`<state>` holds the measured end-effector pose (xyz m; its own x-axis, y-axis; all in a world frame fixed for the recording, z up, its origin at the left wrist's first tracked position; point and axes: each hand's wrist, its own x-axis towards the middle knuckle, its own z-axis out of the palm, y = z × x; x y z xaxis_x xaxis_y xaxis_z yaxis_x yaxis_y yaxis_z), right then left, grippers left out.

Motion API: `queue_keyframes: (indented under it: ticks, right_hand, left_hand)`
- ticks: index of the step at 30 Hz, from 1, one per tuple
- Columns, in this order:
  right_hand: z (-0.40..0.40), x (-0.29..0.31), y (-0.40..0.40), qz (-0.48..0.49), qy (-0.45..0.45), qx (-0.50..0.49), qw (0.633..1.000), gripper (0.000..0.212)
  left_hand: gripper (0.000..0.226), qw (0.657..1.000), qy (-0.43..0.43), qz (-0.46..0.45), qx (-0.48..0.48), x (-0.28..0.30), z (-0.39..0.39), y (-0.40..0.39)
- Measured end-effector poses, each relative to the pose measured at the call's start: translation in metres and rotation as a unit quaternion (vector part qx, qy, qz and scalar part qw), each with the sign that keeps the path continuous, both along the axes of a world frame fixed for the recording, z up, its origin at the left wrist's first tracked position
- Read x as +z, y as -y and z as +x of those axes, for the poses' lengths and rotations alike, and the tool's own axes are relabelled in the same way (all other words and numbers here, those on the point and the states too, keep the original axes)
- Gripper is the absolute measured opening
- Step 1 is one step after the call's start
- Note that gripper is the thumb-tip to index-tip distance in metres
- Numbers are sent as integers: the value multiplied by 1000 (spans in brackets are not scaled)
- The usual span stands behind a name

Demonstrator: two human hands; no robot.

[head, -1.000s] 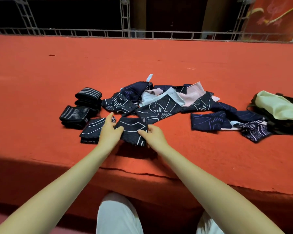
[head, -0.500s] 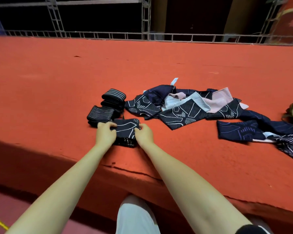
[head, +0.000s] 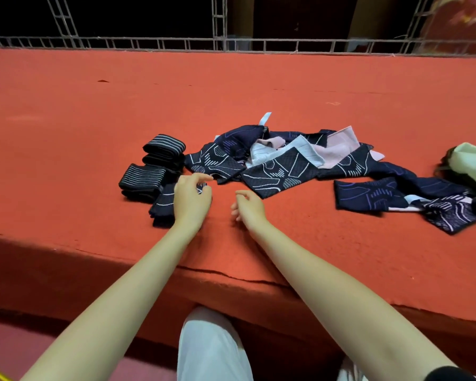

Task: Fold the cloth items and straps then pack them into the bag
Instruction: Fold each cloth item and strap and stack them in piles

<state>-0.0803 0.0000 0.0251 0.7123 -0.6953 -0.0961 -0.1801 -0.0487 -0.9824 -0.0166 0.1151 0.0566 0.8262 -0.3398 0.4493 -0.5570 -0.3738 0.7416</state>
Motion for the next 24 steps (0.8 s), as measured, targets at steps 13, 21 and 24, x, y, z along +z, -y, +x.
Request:
queue_keyframes:
  ticks: [13,21,24]
  right_hand:
    - [-97,0,147,-176,-129,-99,971,30]
    - [-71,-8,189,-112,-163,-129,972,31]
    - [-70,-16,191,-110,-157,-131,973,32]
  left_hand:
    - [45,967,-207,141,-44,-32,-23,132]
    - [58,949,-282,139,4,-49,20,175]
    - [39,944,-320,74,-26,-48,30,184]
